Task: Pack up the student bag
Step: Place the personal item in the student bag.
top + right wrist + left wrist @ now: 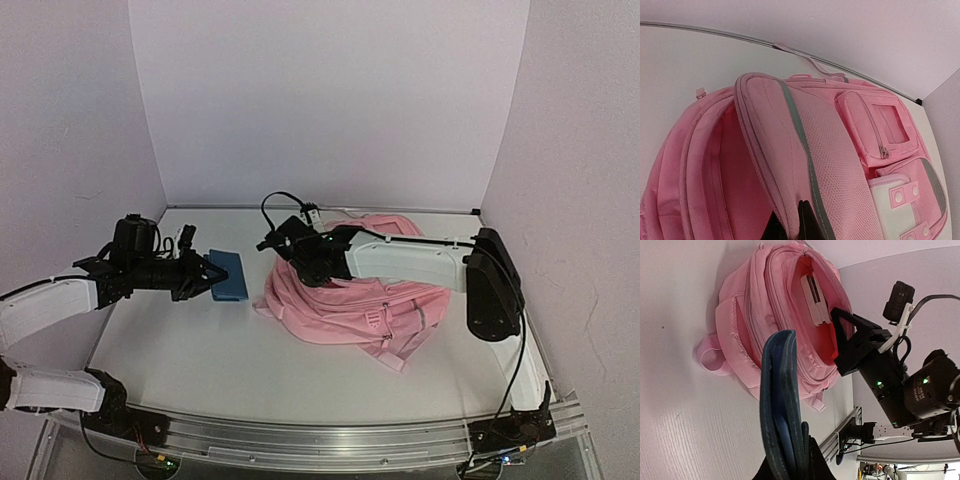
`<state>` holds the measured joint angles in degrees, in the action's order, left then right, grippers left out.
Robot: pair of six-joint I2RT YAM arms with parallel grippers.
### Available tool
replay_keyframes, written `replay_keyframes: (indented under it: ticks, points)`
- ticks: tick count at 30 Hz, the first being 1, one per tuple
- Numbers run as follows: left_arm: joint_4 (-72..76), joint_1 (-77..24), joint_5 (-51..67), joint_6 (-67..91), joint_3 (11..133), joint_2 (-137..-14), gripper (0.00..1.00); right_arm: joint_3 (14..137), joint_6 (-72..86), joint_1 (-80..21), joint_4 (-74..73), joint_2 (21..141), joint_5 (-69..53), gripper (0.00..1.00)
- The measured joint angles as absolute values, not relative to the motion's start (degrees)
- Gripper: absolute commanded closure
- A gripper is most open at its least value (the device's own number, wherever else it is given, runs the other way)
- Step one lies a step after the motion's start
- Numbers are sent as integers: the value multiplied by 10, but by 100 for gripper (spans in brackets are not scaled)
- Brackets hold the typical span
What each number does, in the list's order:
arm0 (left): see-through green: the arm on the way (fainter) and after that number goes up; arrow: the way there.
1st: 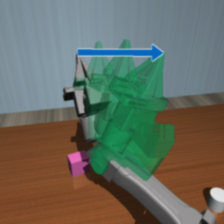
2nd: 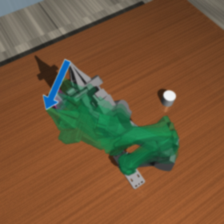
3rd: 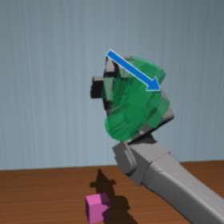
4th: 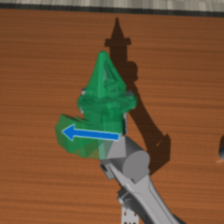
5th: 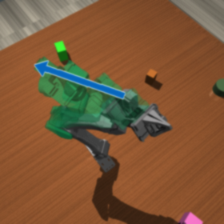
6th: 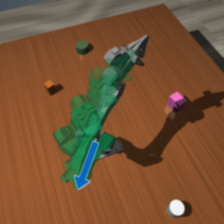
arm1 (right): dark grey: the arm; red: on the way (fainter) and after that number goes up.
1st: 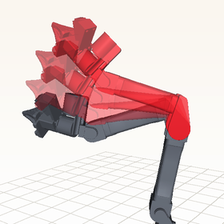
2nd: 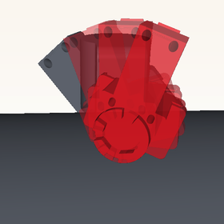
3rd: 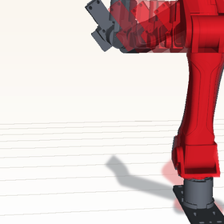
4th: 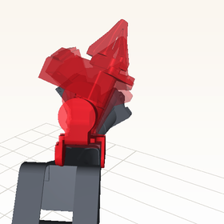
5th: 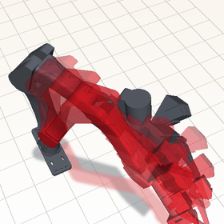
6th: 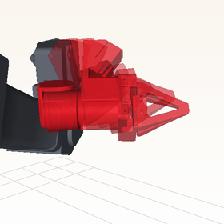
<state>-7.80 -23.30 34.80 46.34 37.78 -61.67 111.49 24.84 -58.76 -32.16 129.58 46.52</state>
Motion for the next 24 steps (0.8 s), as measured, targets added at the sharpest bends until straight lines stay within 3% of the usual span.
replay_keyframes:
  ticks: [12, 24]
  points:
    - [80, -331, 343, 540, 433, -757, 100, 958, 294, -568, -242, 1134, 309, 100]
    - [198, -379, 342, 599, 495, -876, 100, 883, 316, -571, -183, 1079, 255, 100]
